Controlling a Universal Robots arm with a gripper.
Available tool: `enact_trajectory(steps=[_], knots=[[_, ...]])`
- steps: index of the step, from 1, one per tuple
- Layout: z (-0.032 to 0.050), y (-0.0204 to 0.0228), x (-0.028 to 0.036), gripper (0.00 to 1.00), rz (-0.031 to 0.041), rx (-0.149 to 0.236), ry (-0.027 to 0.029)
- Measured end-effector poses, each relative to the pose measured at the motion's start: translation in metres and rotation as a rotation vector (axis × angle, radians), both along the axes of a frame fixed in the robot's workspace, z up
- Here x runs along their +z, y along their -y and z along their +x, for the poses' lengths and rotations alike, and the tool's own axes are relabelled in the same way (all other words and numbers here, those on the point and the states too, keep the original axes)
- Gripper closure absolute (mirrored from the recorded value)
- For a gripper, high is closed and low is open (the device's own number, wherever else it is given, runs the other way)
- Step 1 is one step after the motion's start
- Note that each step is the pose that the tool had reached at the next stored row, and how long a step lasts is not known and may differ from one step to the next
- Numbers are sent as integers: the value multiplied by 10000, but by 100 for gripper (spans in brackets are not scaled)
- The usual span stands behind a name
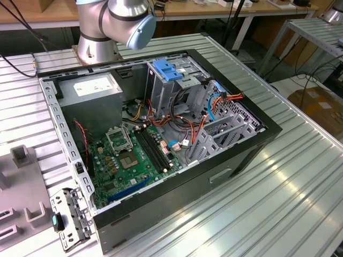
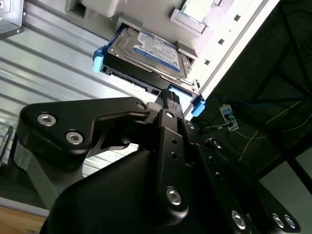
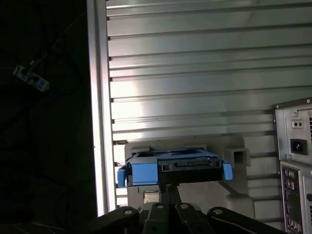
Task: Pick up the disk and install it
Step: 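Reach for the disk, then pick up the disk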
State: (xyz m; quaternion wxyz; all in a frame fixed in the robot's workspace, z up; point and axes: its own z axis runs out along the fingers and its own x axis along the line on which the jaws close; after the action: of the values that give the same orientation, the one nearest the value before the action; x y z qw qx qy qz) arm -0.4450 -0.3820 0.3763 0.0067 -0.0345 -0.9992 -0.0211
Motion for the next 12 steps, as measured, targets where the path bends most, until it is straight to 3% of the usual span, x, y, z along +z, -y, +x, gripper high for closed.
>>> enact_trajectory(steps=[5, 12], knots=[[-90, -37, -25, 89, 19, 1, -140], [-91, -37, -31, 89, 21, 1, -139]])
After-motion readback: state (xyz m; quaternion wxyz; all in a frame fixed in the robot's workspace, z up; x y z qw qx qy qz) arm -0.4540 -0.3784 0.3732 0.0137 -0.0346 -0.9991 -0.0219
